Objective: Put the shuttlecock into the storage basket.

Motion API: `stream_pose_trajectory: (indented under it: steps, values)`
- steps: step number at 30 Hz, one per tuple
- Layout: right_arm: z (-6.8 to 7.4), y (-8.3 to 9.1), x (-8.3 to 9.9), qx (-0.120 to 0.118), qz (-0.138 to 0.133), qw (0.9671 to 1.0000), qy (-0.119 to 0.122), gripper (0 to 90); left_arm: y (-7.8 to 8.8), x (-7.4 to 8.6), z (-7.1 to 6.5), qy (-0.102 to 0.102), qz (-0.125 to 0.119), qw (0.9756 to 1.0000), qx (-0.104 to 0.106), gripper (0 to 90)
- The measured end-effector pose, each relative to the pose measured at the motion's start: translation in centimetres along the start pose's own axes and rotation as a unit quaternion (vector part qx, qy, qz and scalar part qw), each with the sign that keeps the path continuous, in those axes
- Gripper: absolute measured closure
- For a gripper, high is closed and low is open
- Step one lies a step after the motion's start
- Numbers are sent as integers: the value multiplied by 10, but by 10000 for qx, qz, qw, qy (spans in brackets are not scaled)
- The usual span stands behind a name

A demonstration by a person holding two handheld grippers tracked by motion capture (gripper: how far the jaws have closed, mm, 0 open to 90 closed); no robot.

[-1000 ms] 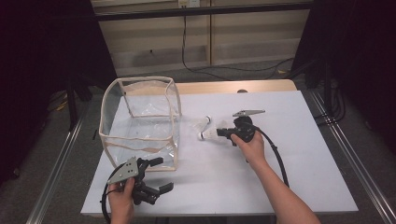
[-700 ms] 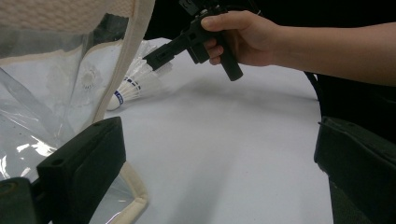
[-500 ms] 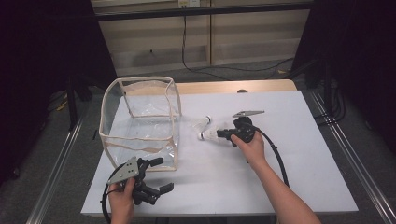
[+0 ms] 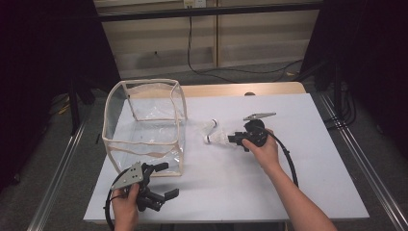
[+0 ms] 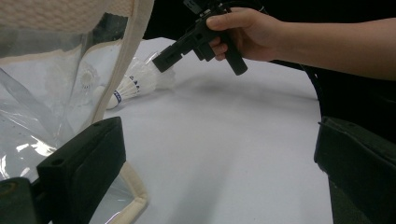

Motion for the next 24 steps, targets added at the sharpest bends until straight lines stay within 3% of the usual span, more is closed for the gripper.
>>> stream_pose_trajectory:
  steps: [3,5,9,12,24]
  values:
    - [-3,4,1,4,23,10000,-1,711,-1,1,0,-12,30,10000,11,22]
    - [-4,6,1,-27,32,10000,6,791,-1,1,-1,-9,42,10000,19,22]
    - [-2,6,-1,-216,-24,9998,-33,897,-1,0,0,-16,10,10000,11,22]
    - [5,5,-1,-393,-25,9992,13,900,-1,0,0,-9,28,10000,20,22]
    - [14,6,-6,-681,-211,9975,-40,900,-1,1,-1,-5,44,10000,34,23]
Point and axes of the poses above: each handheld gripper's, and its own axes: y roughly backward along the jaws, x roughly out of its underside, z roughly to its left, the point moved 8 cm from there along -y, roughly forward along the jaws, and after that the axes turned 10 degrees about x, right-handed, at the moved point
